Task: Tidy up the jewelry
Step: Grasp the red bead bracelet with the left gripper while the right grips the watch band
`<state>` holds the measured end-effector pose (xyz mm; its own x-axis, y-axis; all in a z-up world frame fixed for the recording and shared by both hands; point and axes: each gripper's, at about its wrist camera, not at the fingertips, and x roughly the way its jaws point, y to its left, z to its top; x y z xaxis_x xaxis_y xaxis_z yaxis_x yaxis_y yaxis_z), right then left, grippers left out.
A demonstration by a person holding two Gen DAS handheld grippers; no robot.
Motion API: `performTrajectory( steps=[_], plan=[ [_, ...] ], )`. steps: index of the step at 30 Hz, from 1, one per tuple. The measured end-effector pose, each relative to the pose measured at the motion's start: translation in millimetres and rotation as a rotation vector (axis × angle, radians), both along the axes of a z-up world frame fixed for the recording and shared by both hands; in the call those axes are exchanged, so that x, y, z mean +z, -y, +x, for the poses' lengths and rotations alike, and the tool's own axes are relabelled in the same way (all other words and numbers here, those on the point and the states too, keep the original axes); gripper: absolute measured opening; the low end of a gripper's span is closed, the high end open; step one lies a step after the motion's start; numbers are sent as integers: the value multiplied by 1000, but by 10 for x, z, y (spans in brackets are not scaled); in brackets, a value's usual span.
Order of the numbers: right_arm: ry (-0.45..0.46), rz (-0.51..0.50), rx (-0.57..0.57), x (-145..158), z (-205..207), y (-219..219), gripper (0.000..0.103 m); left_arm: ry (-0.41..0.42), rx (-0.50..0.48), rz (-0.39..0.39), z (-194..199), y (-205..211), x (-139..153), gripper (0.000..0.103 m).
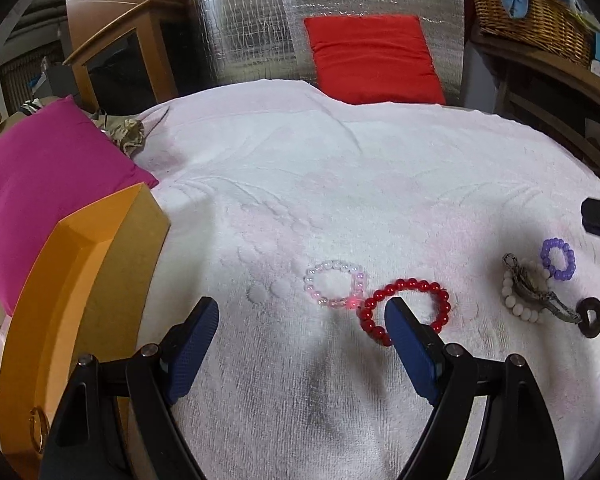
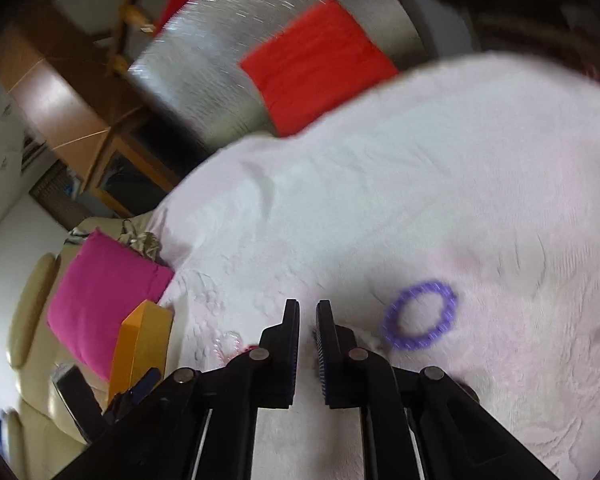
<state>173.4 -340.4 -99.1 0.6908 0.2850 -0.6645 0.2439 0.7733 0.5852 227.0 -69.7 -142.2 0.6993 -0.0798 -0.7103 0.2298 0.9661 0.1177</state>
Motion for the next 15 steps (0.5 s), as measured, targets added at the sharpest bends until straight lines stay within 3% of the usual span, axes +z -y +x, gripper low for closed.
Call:
performTrajectory(
  steps=[2, 4, 8, 10, 15],
  plan=[
    [-43, 5, 19, -68, 32, 34, 26, -29, -17, -12, 21, 21, -38, 85],
    [-82, 28, 63, -144, 58, 35, 62, -59, -42, -38, 46, 48, -61, 85],
    [-90, -3, 141, -188, 44, -33, 64, -104, -78, -68, 65, 122, -119, 85],
    [-112, -18, 192, -244, 42, -105, 54, -118, -91, -73, 77, 162, -153, 85],
    [-180, -103, 229, -398, 64, -194, 53, -143, -111, -88, 131, 216, -235, 85]
  ],
)
